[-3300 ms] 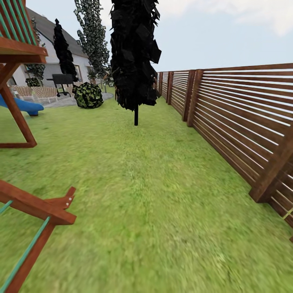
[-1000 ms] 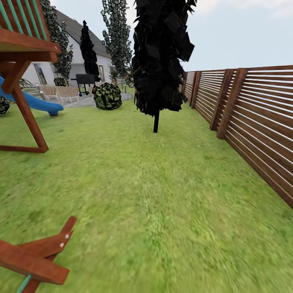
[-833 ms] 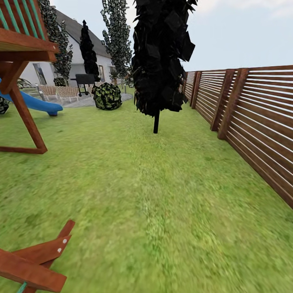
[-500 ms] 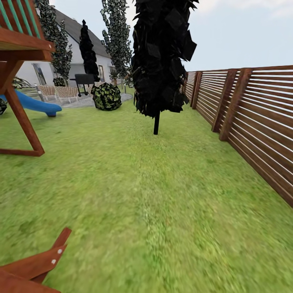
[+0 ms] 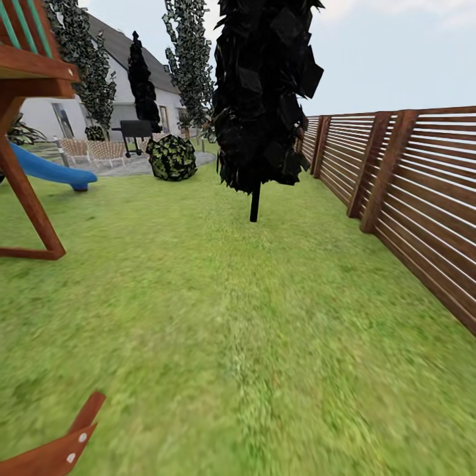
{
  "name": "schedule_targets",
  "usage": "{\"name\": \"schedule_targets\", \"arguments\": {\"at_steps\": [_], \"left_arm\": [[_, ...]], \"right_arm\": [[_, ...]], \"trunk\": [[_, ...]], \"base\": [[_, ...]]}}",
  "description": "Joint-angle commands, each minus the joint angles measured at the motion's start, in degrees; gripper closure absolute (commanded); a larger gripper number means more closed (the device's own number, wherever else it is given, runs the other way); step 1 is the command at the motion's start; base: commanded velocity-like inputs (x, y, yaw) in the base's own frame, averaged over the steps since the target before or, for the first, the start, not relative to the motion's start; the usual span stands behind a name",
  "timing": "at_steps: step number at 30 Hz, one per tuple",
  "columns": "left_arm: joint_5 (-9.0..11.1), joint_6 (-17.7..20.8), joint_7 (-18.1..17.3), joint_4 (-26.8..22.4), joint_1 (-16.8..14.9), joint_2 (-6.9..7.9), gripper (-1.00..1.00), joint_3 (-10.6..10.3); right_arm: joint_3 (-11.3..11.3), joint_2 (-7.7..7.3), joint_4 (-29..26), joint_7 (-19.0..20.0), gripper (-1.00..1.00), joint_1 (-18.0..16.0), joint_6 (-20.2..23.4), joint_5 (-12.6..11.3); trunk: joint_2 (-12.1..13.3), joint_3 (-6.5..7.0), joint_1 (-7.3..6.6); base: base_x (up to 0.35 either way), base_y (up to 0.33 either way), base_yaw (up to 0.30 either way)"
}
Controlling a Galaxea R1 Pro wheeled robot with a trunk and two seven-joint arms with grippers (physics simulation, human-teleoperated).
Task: Take the three Easter eggs out of the wicker basket on the lawn in the garden, then place them on the lawn next to a single tree (choose any tree) so that all three eggs are next to the same tree and none are left in the basket.
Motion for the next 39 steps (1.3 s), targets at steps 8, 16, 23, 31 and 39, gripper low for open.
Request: {"name": "schedule_targets", "arguments": {"at_steps": [8,16,23,31,39], "left_arm": [[0.06,0.0,-0.01,-0.05,0.0,0.0,-1.0,0.02],[0.06,-0.04,-0.01,-0.05,0.0,0.0,-1.0,0.02],[0.06,-0.04,-0.01,-0.05,0.0,0.0,-1.0,0.02],[0.06,-0.05,-0.01,-0.05,0.0,0.0,-1.0,0.02],[0.06,-0.05,-0.01,-0.05,0.0,0.0,-1.0,0.02]], "right_arm": [[0.21,0.0,0.04,-0.03,-1.0,-0.01,-0.15,0.11],[0.21,0.0,0.04,-0.03,-1.0,-0.04,-0.15,0.11],[0.21,0.0,0.04,-0.03,-1.0,-0.03,-0.15,0.11],[0.21,0.0,0.04,-0.03,-1.0,-0.03,-0.15,0.11],[0.21,0.0,0.04,-0.03,-1.0,-0.03,-0.15,0.11]], "trunk": [[-0.02,-0.05,0.03],[-0.02,-0.05,0.03],[-0.02,-0.05,0.03],[-0.02,-0.05,0.03],[-0.02,-0.05,0.03]], "base": [[0.322,0.0,0.0],[0.322,0.0,0.0],[0.322,0.0,0.0],[0.322,0.0,0.0],[0.322,0.0,0.0]]}}
